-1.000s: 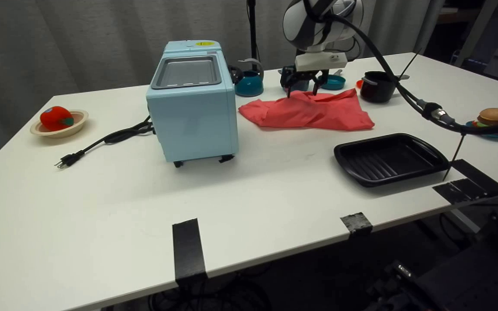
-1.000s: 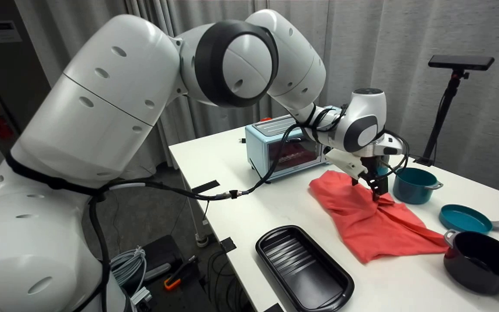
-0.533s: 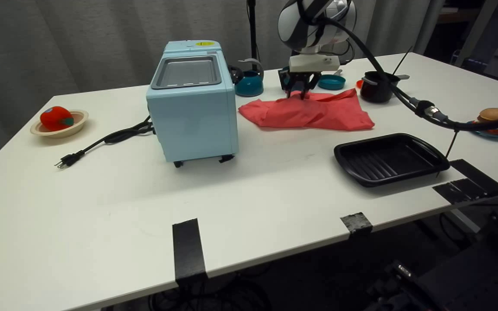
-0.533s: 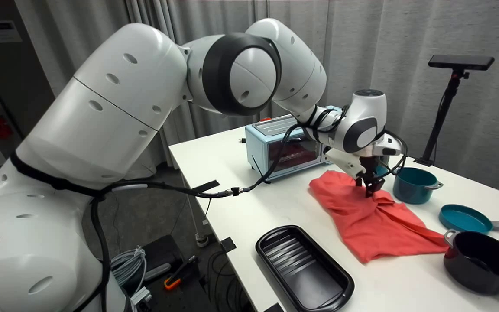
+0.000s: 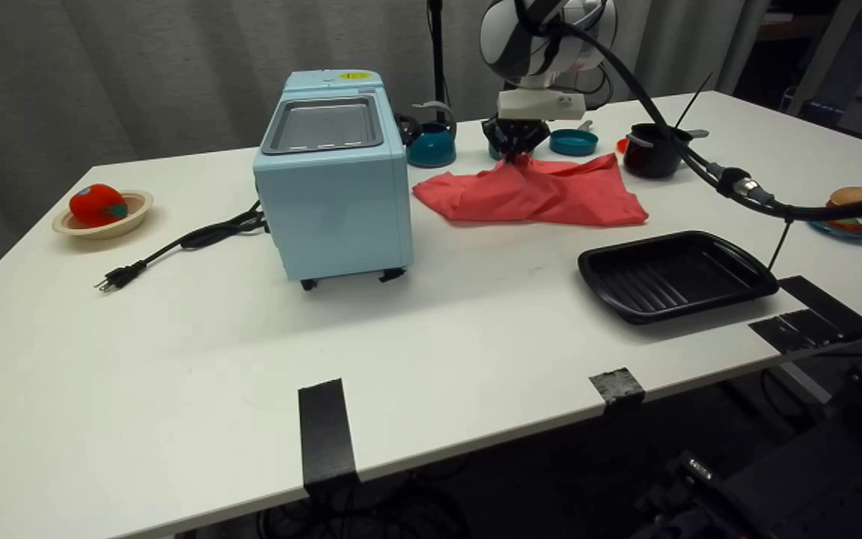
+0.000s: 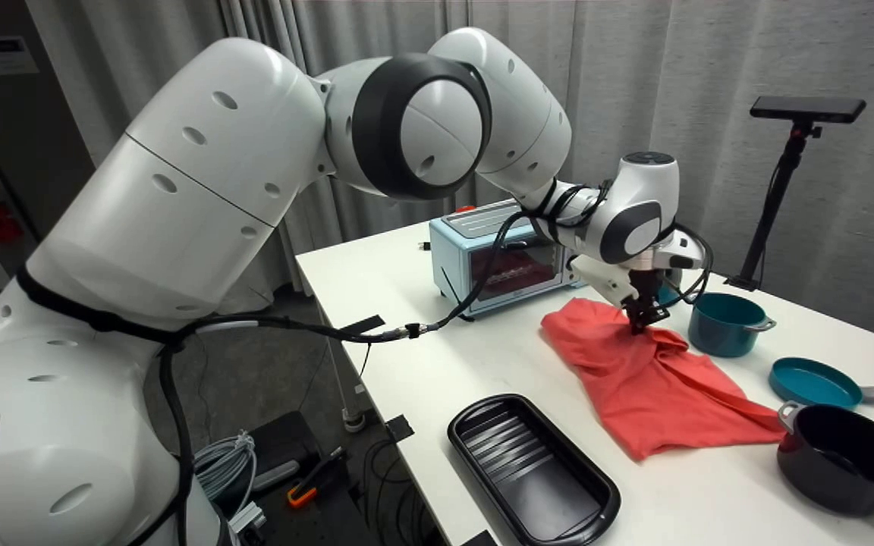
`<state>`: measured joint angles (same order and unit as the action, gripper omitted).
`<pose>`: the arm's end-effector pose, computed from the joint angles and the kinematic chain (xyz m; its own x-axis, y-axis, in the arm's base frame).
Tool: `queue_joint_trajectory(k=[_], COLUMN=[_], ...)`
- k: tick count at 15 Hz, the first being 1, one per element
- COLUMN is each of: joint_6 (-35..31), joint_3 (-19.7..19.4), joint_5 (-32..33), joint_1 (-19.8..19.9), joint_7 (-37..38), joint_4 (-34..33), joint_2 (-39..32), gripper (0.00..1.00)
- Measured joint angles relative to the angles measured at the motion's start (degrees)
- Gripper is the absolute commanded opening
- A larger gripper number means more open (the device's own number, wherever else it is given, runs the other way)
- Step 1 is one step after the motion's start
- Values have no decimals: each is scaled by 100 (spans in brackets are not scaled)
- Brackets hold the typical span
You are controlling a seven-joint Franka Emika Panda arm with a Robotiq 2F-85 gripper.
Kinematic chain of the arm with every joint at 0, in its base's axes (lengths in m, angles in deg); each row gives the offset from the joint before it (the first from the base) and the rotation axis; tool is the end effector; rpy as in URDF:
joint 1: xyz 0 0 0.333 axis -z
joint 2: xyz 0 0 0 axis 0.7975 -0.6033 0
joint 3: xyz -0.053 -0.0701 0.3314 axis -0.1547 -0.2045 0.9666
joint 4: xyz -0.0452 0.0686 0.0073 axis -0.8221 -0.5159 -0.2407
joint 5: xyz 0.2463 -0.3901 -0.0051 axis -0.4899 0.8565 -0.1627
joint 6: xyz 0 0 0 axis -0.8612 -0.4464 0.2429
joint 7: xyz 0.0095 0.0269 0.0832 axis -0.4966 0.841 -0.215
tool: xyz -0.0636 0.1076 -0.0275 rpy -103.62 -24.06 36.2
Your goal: Unfold the sweatshirt
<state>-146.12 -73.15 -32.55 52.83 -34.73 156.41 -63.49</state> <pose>0.8269 -0.0372 0.1657 0.9083 -0.3588 0.2148 -0.3508 -0.9334 -0.0757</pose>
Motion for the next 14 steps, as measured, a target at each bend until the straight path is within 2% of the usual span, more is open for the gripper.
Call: queue_joint_trajectory(k=[5, 8, 11, 13, 14], joint_6=[4, 206, 729, 1149, 1397], joint_3=[190, 659, 1149, 1332, 1369], joint_5=[2, -171, -562, -725, -793], joint_1=[-118, -120, -111, -110, -108], joint_7=[-120, -558, -1123, -1506, -1718], joint_4=[122, 489, 927, 1221, 1379], joint_2=[485, 1057, 1656, 2017, 2189], gripper=[1, 1, 1, 1, 29])
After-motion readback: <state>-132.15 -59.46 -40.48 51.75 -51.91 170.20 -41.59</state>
